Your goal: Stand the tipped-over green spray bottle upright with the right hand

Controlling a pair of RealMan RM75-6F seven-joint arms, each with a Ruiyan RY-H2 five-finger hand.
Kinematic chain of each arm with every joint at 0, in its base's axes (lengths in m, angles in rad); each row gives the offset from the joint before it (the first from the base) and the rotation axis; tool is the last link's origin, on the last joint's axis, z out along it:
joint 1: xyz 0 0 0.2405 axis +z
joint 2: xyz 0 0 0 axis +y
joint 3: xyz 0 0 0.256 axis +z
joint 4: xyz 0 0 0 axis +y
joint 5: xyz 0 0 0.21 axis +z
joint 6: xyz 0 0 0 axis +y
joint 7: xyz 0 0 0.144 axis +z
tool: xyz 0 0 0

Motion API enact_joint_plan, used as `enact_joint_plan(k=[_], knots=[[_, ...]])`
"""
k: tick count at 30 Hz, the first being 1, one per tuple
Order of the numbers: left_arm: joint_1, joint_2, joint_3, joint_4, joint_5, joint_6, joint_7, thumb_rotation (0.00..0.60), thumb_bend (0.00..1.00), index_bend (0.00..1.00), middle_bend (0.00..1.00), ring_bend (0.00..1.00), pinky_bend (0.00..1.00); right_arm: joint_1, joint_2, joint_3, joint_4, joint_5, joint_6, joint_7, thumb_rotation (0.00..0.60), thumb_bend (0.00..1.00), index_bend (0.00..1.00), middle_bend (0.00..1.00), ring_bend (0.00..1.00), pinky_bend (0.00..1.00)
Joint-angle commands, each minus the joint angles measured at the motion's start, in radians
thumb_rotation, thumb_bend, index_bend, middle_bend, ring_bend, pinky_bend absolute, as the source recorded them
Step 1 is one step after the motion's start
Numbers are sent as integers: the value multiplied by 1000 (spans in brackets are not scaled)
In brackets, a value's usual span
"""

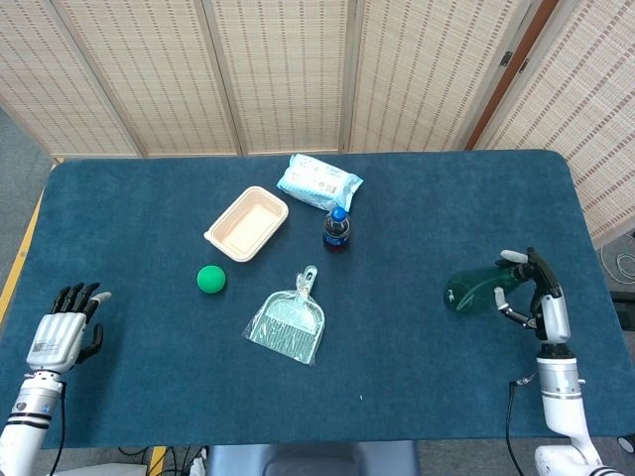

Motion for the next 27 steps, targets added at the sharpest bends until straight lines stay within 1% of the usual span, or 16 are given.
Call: enact_joint_plan(k=[1, 7, 10, 13, 17, 27], knots=[[1, 1, 0, -1, -2, 1, 2, 600, 612, 189, 103, 26, 20, -1, -9, 1, 17, 1, -2, 13, 600, 330, 306, 428, 334, 364], [1, -1, 1, -5, -3, 2, 9, 600, 611, 189, 103, 26, 20, 2, -26, -1, 51, -2, -11, 35, 600, 314, 306, 426, 335, 367], [1, -1, 1, -6, -4, 3, 12, 600, 611, 189, 103, 26, 20, 5, -33, -3, 66, -10, -7, 51, 600, 280, 306, 392, 329, 360], [1, 1, -1, -9, -6, 4, 13, 600, 611, 189, 103, 26, 20, 5, -36, -4, 77, -14, -4, 60, 600, 268, 306, 356, 303, 344], [1, 2, 0, -12, -7, 5, 16, 600, 612, 189, 103, 26, 21, 5, -34, -5, 80, -18, 1, 69, 600, 260, 306, 333, 285, 331], [-1, 1, -1, -8, -6, 3, 14, 600, 611, 189, 103, 26, 20, -3, -26, -5, 72, -23, 19, 67, 600, 257, 290, 316, 271, 323]])
